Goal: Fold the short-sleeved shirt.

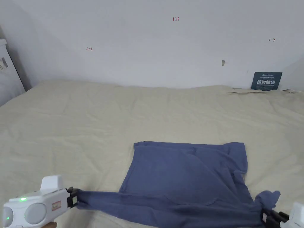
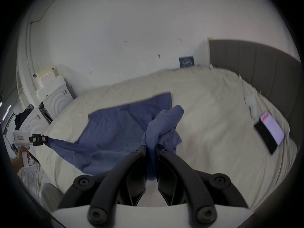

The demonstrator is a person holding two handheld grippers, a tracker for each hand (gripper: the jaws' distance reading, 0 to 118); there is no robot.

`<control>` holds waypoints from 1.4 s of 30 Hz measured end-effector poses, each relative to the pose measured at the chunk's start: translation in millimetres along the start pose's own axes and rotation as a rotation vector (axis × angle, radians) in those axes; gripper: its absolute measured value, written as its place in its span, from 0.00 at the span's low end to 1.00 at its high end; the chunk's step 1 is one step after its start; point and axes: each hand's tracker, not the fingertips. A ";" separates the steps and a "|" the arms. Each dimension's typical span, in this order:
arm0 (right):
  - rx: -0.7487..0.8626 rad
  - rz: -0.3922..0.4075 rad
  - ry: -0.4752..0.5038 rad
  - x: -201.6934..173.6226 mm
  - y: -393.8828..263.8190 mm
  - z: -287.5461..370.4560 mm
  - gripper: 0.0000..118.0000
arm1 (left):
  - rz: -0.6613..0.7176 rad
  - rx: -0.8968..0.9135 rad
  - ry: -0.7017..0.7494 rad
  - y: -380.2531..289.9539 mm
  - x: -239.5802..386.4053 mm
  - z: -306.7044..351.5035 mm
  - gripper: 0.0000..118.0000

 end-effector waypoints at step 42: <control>-0.077 0.010 -0.075 -10.7 -7.6 40.6 0.81 | 0.034 -0.095 0.045 -28.6 17.1 30.5 0.97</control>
